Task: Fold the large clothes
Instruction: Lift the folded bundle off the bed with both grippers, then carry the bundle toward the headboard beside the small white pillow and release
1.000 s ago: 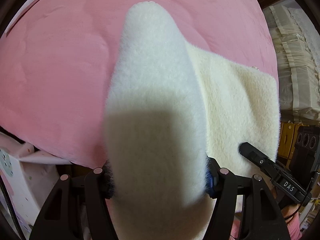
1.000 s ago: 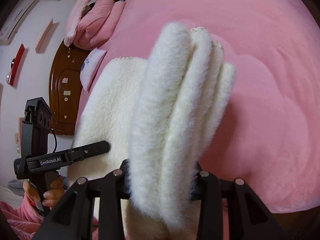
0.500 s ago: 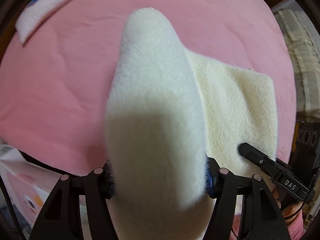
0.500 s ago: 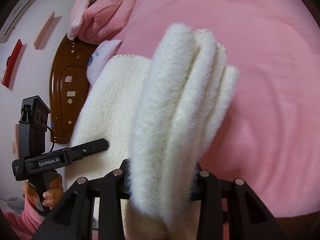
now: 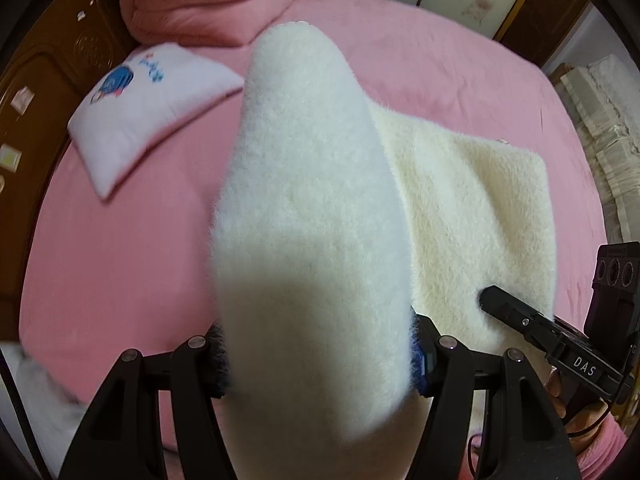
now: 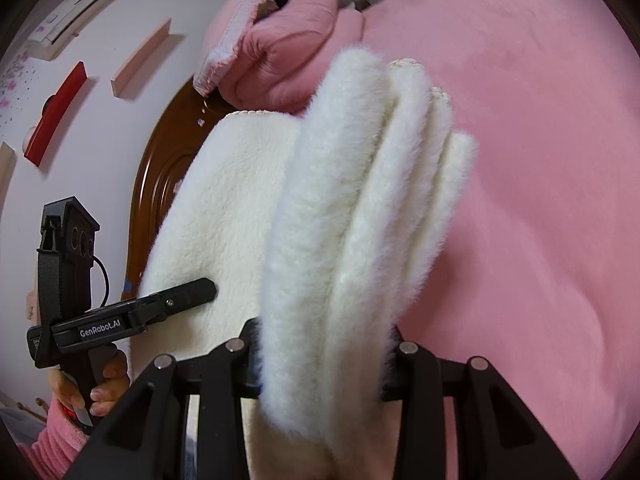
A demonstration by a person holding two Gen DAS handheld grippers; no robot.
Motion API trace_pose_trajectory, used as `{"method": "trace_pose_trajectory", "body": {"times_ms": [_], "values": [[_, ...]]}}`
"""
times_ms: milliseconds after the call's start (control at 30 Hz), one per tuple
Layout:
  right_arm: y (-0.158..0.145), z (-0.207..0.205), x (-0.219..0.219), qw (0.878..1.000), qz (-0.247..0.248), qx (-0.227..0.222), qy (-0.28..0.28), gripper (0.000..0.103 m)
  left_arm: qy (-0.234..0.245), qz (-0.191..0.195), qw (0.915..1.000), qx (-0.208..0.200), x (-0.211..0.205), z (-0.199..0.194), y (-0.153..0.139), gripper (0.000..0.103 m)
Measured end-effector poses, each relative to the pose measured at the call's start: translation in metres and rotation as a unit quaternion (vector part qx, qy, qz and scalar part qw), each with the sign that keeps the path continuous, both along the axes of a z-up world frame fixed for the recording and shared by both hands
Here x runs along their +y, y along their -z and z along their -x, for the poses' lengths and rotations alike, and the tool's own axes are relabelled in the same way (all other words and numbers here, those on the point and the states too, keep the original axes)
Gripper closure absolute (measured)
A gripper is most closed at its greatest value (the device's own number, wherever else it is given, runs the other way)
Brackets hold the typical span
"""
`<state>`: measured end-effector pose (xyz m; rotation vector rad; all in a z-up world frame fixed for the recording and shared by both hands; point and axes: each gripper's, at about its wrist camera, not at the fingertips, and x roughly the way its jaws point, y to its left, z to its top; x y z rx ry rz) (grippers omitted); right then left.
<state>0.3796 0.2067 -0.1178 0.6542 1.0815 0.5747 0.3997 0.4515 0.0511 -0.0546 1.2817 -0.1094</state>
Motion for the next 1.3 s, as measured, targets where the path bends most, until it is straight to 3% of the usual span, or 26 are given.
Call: {"method": "trace_pose_trajectory", "body": {"times_ms": [100,167,233,300,333,367,433,533,567,667,767,833,900,967,1067,1100,1167,1233,1300], "values": [[0.031,-0.030,0.016,1.000,0.003,0.002,0.027,0.067,0.010,0.014,0.9994,-0.030,0.004,-0.021,0.047,0.039],[0.059,-0.040,0.023,0.999,0.023,0.007,0.044,0.067,0.008,0.028,0.9993,-0.022,0.010,-0.039,0.100,0.039],[0.097,-0.052,0.036,0.997,0.065,0.015,0.050,0.066,-0.003,0.027,0.9993,0.027,0.020,-0.052,0.161,0.038],[0.138,-0.060,0.047,0.992,0.113,0.047,0.040,0.065,-0.017,0.006,0.9945,0.103,0.017,-0.067,0.216,0.039],[0.163,-0.066,0.052,0.987,0.139,0.080,0.029,0.062,-0.024,-0.019,0.9898,0.139,0.016,-0.070,0.243,0.036],[0.183,-0.065,0.052,0.980,0.164,0.105,0.025,0.058,-0.033,-0.020,0.9887,0.145,0.017,-0.070,0.254,0.029],[0.196,-0.058,0.038,0.986,0.136,0.092,0.025,0.055,-0.056,0.005,0.9925,0.108,0.025,-0.062,0.255,0.023],[0.191,-0.047,0.022,0.989,0.136,0.066,-0.001,0.039,-0.052,0.001,0.9951,0.085,0.030,-0.048,0.248,0.019],[0.188,-0.044,0.019,0.986,0.161,0.047,-0.016,0.029,-0.050,-0.002,0.9952,0.084,0.025,-0.036,0.245,0.014],[0.176,-0.030,0.017,0.967,0.251,-0.016,-0.052,0.014,-0.086,-0.007,0.9909,0.103,0.032,-0.033,0.247,0.006],[0.172,-0.023,0.009,0.966,0.255,-0.008,-0.046,0.013,-0.178,0.003,0.9768,0.119,0.037,-0.009,0.247,0.003],[0.170,-0.018,0.003,0.968,0.248,0.009,-0.026,0.012,-0.233,-0.009,0.9666,0.106,0.035,0.010,0.239,0.002],[0.168,0.002,-0.013,0.968,0.250,0.021,-0.003,0.008,-0.291,-0.021,0.9507,0.106,0.027,0.037,0.233,0.001],[0.164,0.019,-0.028,0.964,0.263,0.034,0.026,0.000,-0.322,-0.029,0.9355,0.141,0.010,0.068,0.233,0.001],[0.166,0.039,-0.032,0.937,0.339,0.071,0.050,0.000,-0.278,-0.054,0.9345,0.215,-0.020,0.099,0.249,0.001],[0.171,0.053,-0.041,0.927,0.362,0.090,0.047,0.000,-0.242,-0.076,0.9396,0.230,-0.034,0.109,0.254,0.001],[0.178,0.077,-0.063,0.919,0.375,0.114,0.039,0.000,-0.171,-0.142,0.9458,0.237,-0.063,0.126,0.259,0.001],[0.183,0.111,-0.096,0.915,0.380,0.129,0.040,0.000,-0.110,-0.205,0.9403,0.248,-0.092,0.144,0.266,0.001],[0.190,0.146,-0.134,0.908,0.390,0.149,0.043,0.000,-0.061,-0.238,0.9322,0.265,-0.124,0.163,0.273,0.001]]}}
